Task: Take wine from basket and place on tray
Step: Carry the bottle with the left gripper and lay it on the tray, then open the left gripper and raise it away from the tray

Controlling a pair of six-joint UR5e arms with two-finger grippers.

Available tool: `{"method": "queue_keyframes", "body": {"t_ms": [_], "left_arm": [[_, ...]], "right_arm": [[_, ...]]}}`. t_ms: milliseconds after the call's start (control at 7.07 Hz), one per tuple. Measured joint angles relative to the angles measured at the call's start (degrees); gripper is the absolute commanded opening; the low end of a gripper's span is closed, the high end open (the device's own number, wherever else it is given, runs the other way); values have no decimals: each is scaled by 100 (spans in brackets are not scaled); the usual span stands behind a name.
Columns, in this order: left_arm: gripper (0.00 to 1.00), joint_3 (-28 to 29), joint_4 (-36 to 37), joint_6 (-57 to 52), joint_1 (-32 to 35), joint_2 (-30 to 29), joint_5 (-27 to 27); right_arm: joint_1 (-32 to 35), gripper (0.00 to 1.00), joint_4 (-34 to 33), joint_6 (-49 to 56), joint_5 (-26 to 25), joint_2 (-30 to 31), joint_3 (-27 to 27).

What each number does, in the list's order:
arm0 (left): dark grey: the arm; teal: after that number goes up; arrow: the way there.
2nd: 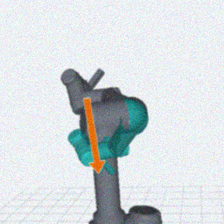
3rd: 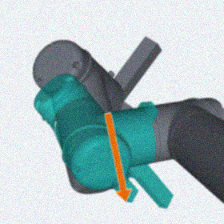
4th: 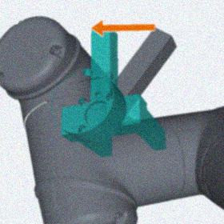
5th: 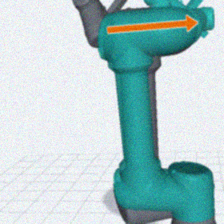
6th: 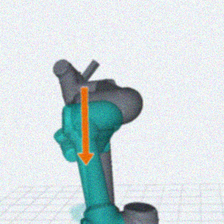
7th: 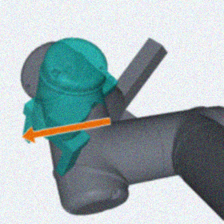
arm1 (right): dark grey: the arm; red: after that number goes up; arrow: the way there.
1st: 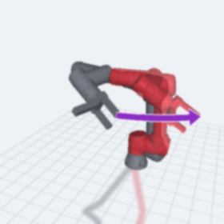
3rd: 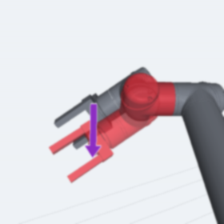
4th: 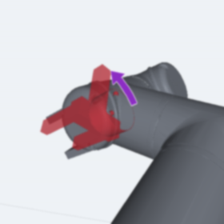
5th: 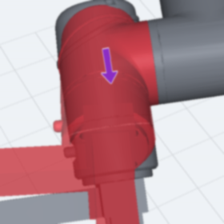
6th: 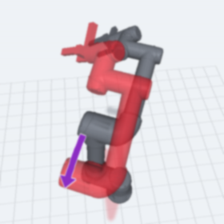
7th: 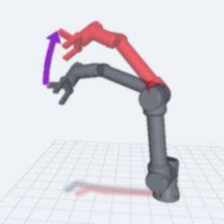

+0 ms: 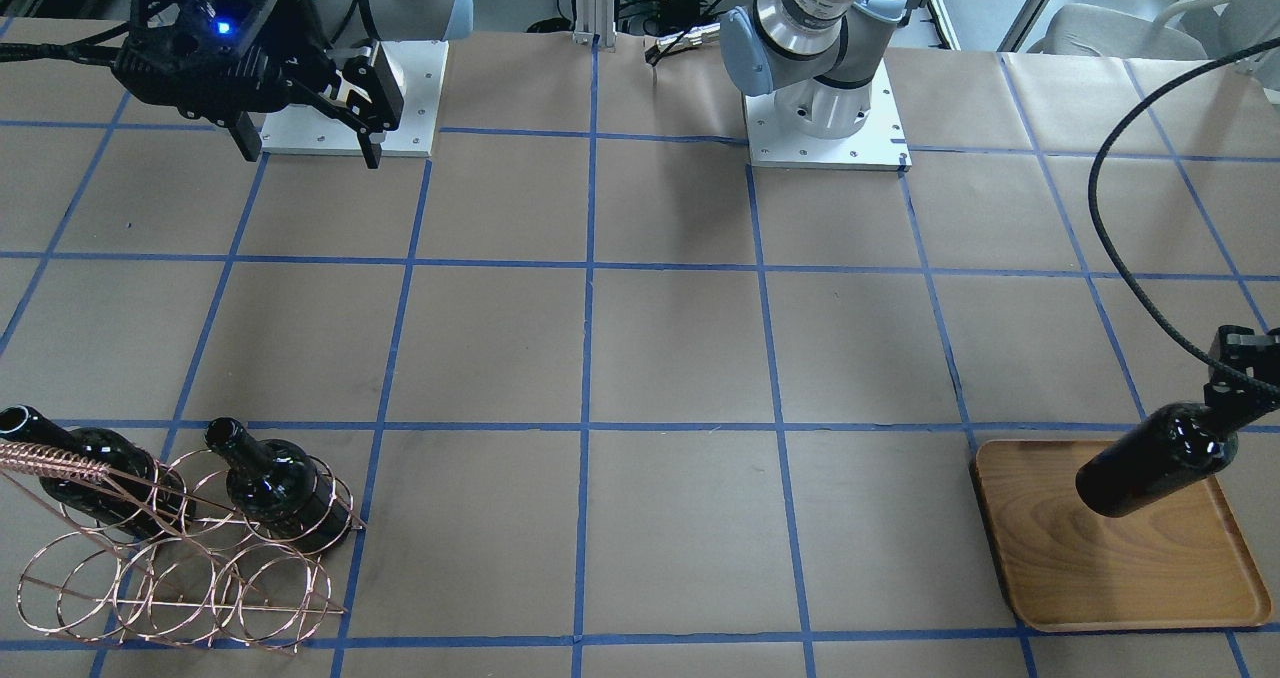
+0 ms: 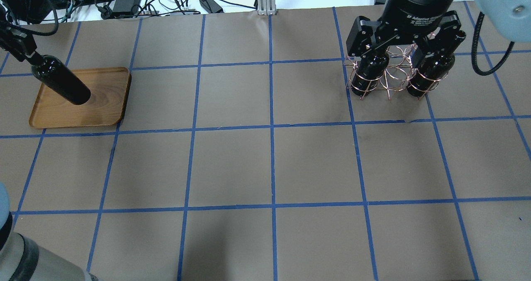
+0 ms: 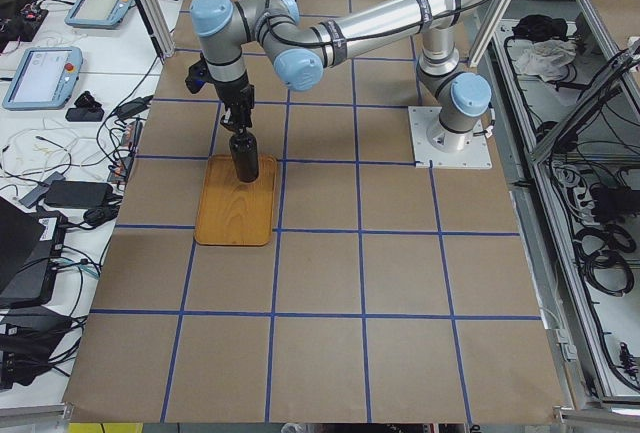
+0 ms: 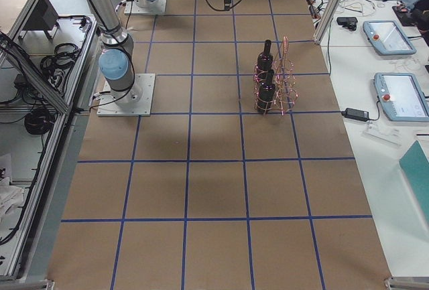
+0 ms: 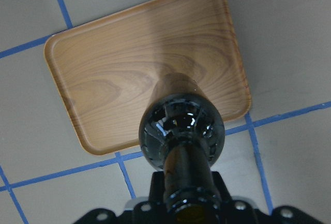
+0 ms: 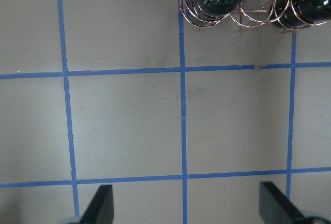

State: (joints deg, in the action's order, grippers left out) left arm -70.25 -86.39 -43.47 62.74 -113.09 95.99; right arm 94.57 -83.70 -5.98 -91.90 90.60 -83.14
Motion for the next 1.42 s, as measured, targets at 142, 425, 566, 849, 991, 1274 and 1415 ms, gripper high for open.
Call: {"method": "queue_keyframes", "body": {"t_ms": [142, 425, 566, 849, 991, 1274, 1415], "left_arm": [[0, 99, 125, -49, -50, -172, -10], [0, 184, 346, -71, -74, -450, -56], [0, 194, 381, -76, -76, -507, -63], [67, 197, 409, -135, -78, -543, -65], [79, 197, 427, -208, -78, -543, -71], [90, 174, 417, -250, -76, -451, -85], [93, 149, 282, -247, -58, -308, -113]], "right_arm": [[0, 100, -2, 0, 2, 1, 0], [2, 100, -2, 0, 7, 0, -3], [4, 100, -1, 0, 11, -4, -6], [1, 100, -3, 0, 13, -4, -8], [1, 100, 0, 0, 14, -4, -9], [5, 100, 2, 0, 14, -4, -9], [8, 100, 3, 0, 16, -6, -9]]}}
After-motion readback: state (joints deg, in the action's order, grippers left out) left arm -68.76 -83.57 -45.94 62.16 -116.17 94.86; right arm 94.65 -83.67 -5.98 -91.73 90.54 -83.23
